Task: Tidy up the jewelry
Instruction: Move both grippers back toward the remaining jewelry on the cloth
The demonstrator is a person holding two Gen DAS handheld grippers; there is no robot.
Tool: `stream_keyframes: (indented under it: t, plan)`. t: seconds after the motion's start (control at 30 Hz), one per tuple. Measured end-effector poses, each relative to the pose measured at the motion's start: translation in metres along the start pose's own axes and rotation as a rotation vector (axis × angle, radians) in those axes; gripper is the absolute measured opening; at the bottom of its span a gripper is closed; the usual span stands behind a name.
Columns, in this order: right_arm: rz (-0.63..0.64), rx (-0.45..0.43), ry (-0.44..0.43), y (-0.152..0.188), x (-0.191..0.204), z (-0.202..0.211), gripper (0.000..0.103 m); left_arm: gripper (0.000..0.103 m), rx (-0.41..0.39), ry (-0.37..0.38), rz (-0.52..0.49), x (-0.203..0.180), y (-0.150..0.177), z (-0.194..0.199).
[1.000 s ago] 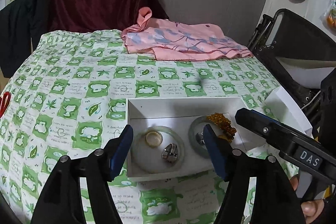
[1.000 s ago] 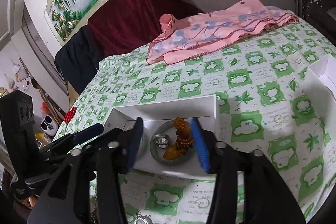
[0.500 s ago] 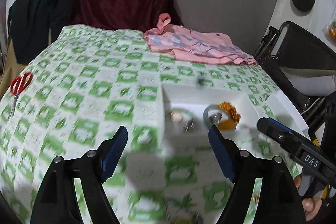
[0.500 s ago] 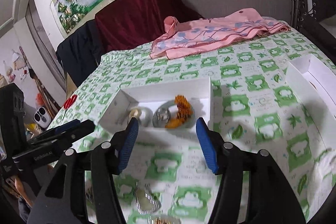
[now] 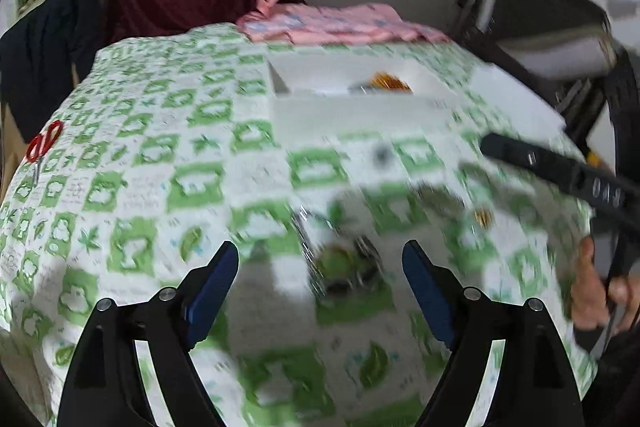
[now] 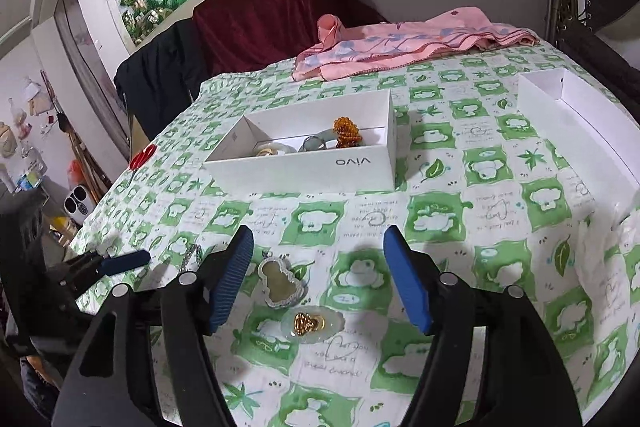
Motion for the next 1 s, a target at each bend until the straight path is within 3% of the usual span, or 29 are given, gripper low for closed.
stream_keyframes:
  t: [0.13,0.3,0.33,0.43,0.5,0.67,0.83,0.93,0.97,1.0]
  plan:
    - [-0.009,0.005,0.000,-0.001,-0.002,-0.001,0.067,0.083,0.036,0.009,-0.049,-0.008,0.005,-0.007]
    - [-0.016,0.009,-0.003,-0.001,-0.003,-0.002,0.067,0.083,0.069,-0.044,-0.063,-0.009,0.006,-0.016]
    - [-0.016,0.008,0.000,-0.001,-0.004,-0.002,0.067,0.076,0.059,-0.065,-0.056,-0.007,0.005,-0.014]
    - [-0.021,0.004,-0.001,-0.002,-0.005,-0.001,0.067,0.056,0.024,-0.093,0.020,0.011,0.002,-0.008]
    - [-0.030,0.003,-0.008,-0.002,-0.006,-0.001,0.067,0.053,0.009,-0.103,0.090,0.028,0.001,-0.005]
    - [-0.030,0.001,-0.025,-0.003,-0.004,0.001,0.067,0.053,-0.075,-0.028,0.179,0.047,-0.002,0.015]
    - [-0.017,0.015,-0.029,-0.001,0.000,-0.002,0.067,0.053,-0.023,-0.036,0.087,0.026,-0.003,0.003]
    - [-0.022,0.013,-0.030,-0.002,-0.001,-0.001,0.067,0.052,0.018,-0.103,-0.005,0.008,0.000,-0.007]
    - [-0.024,0.014,-0.031,-0.002,-0.001,-0.001,0.067,0.048,0.024,-0.113,-0.018,0.006,0.001,-0.009]
    - [-0.028,0.015,-0.035,-0.002,-0.001,-0.001,0.067,0.032,0.021,-0.101,-0.023,0.004,0.001,-0.008]
Point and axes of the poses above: each gripper's, at about its wrist camera, not at the fingertips, and z roughly against the way its jaws point, x to its left, y to its underside, the point moved 2 cm from there along -z, roughly the way its jaws point, and after that the axes turned 5 degrees about x, right-handed, at the moved point
